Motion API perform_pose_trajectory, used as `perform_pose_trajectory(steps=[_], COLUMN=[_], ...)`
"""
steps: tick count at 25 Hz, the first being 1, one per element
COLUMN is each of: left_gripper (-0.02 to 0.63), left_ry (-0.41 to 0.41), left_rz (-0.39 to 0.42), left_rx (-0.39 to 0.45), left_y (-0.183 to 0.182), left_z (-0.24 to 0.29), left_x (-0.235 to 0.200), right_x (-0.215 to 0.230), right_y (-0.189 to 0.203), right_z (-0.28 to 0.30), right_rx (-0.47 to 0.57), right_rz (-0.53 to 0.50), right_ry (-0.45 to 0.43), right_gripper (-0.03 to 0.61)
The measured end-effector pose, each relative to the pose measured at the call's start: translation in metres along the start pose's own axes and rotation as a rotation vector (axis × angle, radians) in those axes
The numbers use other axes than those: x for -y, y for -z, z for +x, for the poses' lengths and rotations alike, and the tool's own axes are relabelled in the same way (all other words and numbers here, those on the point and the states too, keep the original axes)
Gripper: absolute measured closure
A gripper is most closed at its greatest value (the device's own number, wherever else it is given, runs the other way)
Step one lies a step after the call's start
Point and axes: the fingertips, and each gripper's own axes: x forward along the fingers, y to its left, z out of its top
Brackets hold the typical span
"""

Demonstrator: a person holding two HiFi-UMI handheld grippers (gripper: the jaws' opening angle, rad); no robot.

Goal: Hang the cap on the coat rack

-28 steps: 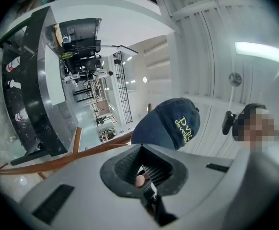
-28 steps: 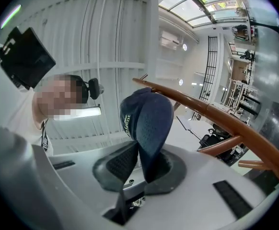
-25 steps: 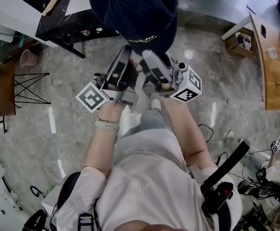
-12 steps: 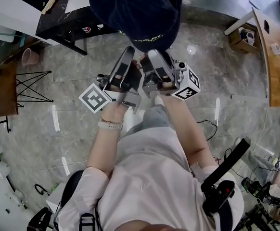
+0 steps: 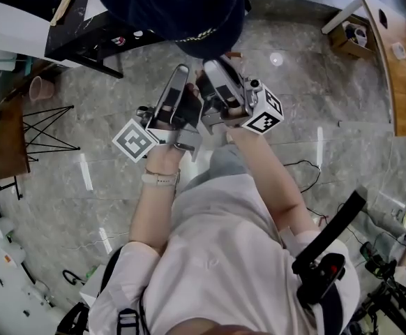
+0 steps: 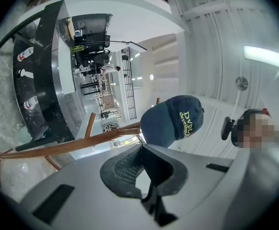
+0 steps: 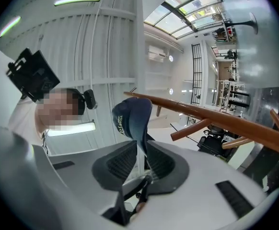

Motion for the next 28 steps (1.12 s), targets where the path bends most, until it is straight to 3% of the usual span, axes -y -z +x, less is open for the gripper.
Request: perform_pose_trajectory(steps=[5,16,21,28], left_gripper=[0.606,0.606,0.606,0.606], left_ry=[-0.027,-0.046,-0.017,0.053], left_rz=[-0.024,-0.065,-0.06,0.007], left_rx=[-0.013,-0.032,-0.031,-0.004], left_y=[-0.003,0.009,0.005,-0.009], left_z=[0.002,-0.001,0.003,0.012], left_x=[-0.011,-0.018,-0.003,0.038], right_x=[0.021,0.017,0.002,-0.028], right_y=[0.013,0.008,0.002,-0.005], right_z=[-0.012,-0.017,-0.005,0.034], right_rx=[-0.017,-0.039,-0.079,-0.152], right_rz=[0.024,0.009,-0.018,-0.047], right_ry=[0.09,0.162,0.148,0.067], right_gripper=[0.522,0.522,0.523,0.523])
